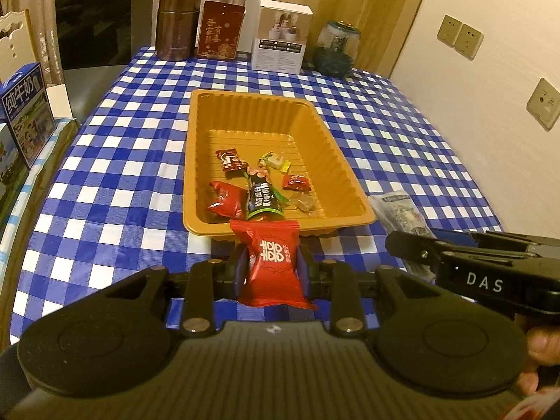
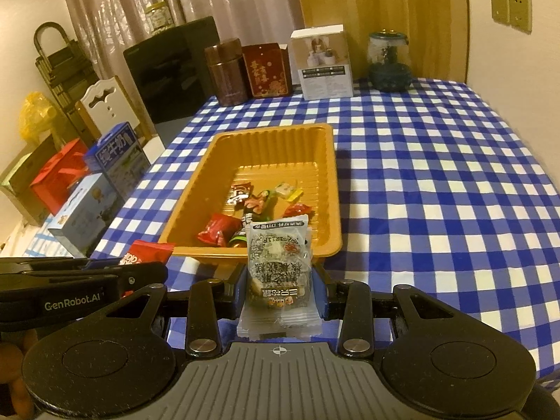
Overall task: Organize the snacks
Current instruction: 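Lift and carry both held packets over the orange tray with both tools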
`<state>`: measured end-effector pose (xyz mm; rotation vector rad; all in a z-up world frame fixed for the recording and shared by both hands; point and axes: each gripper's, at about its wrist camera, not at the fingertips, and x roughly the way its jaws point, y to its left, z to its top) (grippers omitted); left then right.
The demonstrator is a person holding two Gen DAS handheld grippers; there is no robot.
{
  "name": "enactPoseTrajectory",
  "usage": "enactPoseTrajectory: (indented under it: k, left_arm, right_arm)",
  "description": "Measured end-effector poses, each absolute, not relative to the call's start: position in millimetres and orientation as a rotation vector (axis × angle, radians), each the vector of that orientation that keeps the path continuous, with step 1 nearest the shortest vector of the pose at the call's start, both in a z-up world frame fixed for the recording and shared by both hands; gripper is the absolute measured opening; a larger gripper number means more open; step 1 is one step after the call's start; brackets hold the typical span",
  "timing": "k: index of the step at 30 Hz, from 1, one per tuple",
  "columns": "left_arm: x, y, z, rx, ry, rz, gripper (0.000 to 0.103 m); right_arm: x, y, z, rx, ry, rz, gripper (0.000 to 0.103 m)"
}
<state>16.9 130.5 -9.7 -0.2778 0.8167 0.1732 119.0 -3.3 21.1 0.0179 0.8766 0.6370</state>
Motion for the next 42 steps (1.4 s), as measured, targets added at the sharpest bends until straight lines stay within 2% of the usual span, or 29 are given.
enactPoseTrajectory:
  k: [18, 42]
  left_arm:
    - [38.3, 151.3, -12.0, -0.301, 0.811, 0.205, 0.026]
    - [112.1, 180.7, -19.0, -0.314, 0.806, 0.214, 0.026]
  right_arm:
    - [141.2, 15.2, 12.3, 0.018, 0.885, 0.65, 0.039]
    - [207.2, 46.7, 6.0, 0.025, 0.873, 0.655, 0.039]
